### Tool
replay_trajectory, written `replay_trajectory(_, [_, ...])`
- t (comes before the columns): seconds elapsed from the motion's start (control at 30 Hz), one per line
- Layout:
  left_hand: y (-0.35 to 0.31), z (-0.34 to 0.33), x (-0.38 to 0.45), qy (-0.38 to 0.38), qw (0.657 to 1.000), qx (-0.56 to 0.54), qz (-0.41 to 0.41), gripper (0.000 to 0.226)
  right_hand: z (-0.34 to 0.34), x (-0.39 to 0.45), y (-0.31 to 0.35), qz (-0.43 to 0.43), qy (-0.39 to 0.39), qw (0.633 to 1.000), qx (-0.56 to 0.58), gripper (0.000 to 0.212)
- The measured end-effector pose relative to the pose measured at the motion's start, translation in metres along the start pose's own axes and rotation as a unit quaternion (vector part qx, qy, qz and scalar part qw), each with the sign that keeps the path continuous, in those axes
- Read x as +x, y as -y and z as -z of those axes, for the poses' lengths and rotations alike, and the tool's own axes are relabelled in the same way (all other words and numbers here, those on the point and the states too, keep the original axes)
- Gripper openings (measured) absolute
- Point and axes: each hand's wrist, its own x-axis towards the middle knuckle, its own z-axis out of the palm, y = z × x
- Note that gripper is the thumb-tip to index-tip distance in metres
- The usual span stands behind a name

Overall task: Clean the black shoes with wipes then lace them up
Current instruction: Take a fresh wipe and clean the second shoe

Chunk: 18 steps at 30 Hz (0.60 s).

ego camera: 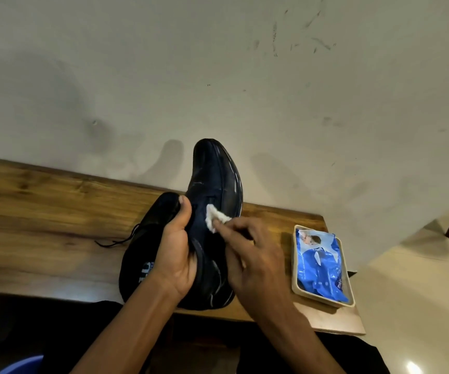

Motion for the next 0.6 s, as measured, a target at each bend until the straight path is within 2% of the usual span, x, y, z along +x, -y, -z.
replay_trajectory(0.1, [-0.007,0.004,0.006,-0.028,0.999,0.011,-0.02,0.07,-0.001,-0.021,0.017,0.026,0.048,0.998,0.027,0.037])
replay_trajectory(0.23, [-0.013,0.009,0.008,-0.05,0.998,0.009,-0.025,0.062,-0.001,-0.025,0.015,0.069,0.053,0.996,0.027,0.034])
replay_trajectory(0.4, [-0.007,0.003,-0.002,-0.009,1.0,-0.01,0.023,0.07,-0.001,0.003,-0.012,0.03,-0.015,0.999,-0.003,0.034])
replay_trajectory(0.5, [-0.004,0.001,-0.004,-0.011,1.0,0.002,0.021,0.067,0.002,0.025,-0.025,0.0,-0.061,0.998,-0.02,0.036])
replay_trajectory(0.6, [-0.003,-0.001,-0.004,-0.018,1.0,0.019,0.015,0.066,0.005,0.033,-0.028,-0.03,-0.073,0.996,-0.036,0.036])
